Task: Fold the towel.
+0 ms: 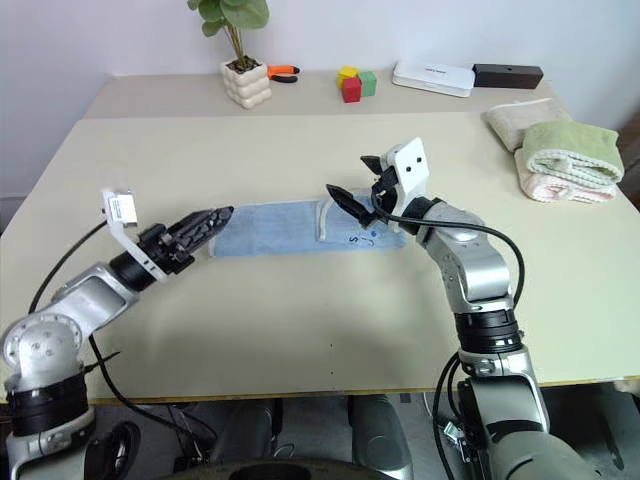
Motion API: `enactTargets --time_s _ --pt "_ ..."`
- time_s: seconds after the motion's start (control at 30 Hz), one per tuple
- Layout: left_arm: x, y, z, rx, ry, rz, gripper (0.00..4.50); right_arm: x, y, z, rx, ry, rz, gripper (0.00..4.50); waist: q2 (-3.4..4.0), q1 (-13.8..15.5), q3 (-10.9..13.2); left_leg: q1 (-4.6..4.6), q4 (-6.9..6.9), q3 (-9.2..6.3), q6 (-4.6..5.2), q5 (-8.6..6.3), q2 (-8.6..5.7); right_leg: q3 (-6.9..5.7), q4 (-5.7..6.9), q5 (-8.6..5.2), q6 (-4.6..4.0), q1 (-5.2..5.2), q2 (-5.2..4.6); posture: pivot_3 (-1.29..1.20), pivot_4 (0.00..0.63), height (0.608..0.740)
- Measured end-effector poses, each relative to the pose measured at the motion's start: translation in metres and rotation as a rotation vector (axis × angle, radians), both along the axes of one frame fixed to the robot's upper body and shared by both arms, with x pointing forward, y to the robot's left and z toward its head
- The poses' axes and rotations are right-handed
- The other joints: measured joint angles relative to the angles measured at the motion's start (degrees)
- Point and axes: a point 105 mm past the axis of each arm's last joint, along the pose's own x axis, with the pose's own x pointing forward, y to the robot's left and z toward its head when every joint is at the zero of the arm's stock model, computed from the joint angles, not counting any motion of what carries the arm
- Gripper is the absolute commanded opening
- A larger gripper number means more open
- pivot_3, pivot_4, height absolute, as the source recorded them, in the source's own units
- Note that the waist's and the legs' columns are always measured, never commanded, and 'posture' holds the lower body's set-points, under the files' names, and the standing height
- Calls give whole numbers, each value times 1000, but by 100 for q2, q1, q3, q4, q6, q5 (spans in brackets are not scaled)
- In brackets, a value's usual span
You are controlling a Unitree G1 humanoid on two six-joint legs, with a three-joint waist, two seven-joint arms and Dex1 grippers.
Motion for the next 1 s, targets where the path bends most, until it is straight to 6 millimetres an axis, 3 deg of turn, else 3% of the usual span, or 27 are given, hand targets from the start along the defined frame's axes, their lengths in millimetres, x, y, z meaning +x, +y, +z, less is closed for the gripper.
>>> enactTargets --time_s 0.1,0.37,0.73,1.0 --pt "-6 1 -18 -31 109 77 4500 -1 -2 2 -12 -20 14 4457 0 15 0 2 2 0 0 0 0 0 2 0 0 2 0 0 150 740" --pt "3 14 -56 -92 397 344 4500 -2 0 2 -22 -37 27 4457 -1 40 -1 1 11 -1 -2 1 -3 0 1 1 0 5 -1 0 150 740" --pt "19 4 -52 -300 537 397 4500 0 0 0 -34 -33 23 4457 3 161 -4 2 16 0 -14 8 -7 0 -2 1 0 11 -3 0 150 740" --pt "29 -5 -53 -344 562 386 4500 -6 -4 -1 -65 -31 52 4457 25 224 -18 10 19 -2 -16 9 -16 -3 -20 1 0 36 -12 0 150 740"
